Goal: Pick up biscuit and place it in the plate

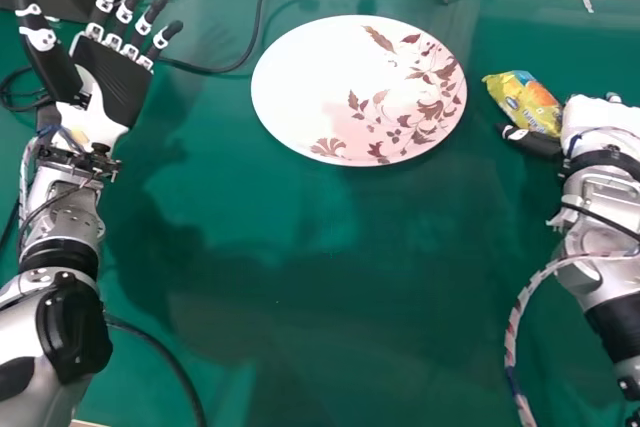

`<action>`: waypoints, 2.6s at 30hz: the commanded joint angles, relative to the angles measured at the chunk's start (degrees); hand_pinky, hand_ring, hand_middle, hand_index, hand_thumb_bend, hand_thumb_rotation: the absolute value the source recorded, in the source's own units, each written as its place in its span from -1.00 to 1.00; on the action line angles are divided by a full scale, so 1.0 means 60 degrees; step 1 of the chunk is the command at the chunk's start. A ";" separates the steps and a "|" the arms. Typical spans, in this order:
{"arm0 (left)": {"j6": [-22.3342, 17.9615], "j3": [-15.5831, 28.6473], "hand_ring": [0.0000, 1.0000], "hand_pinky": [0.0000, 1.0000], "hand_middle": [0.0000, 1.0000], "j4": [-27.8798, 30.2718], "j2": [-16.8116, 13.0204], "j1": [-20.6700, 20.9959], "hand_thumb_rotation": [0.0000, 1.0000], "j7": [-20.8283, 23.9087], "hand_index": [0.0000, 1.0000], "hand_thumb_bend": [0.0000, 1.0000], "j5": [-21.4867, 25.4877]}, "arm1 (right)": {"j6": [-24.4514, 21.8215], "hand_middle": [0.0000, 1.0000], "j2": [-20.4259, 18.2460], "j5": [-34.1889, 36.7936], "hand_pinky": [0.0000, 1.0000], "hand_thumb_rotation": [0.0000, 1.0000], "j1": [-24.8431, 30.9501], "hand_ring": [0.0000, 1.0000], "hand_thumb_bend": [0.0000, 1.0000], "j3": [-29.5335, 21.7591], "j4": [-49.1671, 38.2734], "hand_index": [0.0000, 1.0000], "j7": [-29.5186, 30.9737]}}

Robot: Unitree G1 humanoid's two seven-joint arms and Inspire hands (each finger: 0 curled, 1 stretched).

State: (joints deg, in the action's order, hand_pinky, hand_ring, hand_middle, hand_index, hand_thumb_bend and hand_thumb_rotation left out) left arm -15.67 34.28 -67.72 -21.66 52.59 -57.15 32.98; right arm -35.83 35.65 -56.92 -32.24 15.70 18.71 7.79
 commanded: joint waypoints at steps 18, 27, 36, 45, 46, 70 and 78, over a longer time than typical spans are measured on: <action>-0.0116 -0.0076 0.77 0.54 0.89 0.0097 0.0097 -0.0055 -0.17 0.0667 1.00 0.96 -0.0132 | 0.0067 0.40 0.0121 0.0176 -0.16 -1.00 0.0409 0.14 -0.23 -0.0161 -0.0356 0.39 -0.0392; -0.0168 -0.0111 0.75 0.47 0.88 0.0116 0.0111 -0.0055 -0.17 0.0675 1.00 0.94 -0.0160 | 0.0137 0.32 0.0172 0.0172 -0.16 -1.00 0.0454 -0.07 -0.14 -0.0176 -0.0366 0.30 -0.0485; -0.0250 -0.0172 0.72 0.51 0.87 0.0113 0.0123 -0.0065 -0.19 0.0627 1.00 0.94 -0.0192 | 0.0227 0.27 0.0137 0.0299 -0.17 -1.00 0.0485 -0.08 -0.15 -0.0272 -0.0363 0.26 -0.0649; -0.0576 -0.0269 0.73 0.54 0.86 0.0105 0.0180 -0.0070 -0.21 0.1130 1.00 0.94 -0.0370 | 0.0272 0.10 0.0127 0.0346 -0.18 -1.00 0.0530 -0.17 -0.10 -0.0352 -0.0446 0.17 -0.0736; -0.0541 -0.0258 0.73 0.54 0.86 0.0094 0.0176 -0.0062 -0.22 0.1127 0.99 0.94 -0.0360 | 0.0286 0.12 0.0123 0.0355 -0.32 -1.00 0.0548 -0.13 -0.10 -0.0371 -0.0484 0.17 -0.0756; -0.0622 -0.0290 0.67 0.44 0.84 -0.0082 -0.0006 0.0021 -0.28 0.0915 0.97 0.93 -0.0626 | 0.0370 -0.15 0.0007 0.0577 -0.53 -1.00 0.0838 -0.11 0.00 -0.0560 -0.1106 0.06 -0.0873; -0.0634 -0.0252 0.66 0.39 0.85 -0.0051 0.0000 -0.0015 -0.30 0.1042 0.97 0.92 -0.0591 | 0.0364 -0.13 -0.0039 0.0715 -0.52 -1.00 0.1011 -0.11 0.00 -0.0656 -0.1508 0.05 -0.0892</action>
State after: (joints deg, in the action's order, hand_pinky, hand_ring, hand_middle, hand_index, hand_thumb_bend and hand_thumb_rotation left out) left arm -19.51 32.69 -67.89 -21.01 52.61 -51.00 29.33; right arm -33.88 35.70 -52.97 -26.89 12.56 10.55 3.24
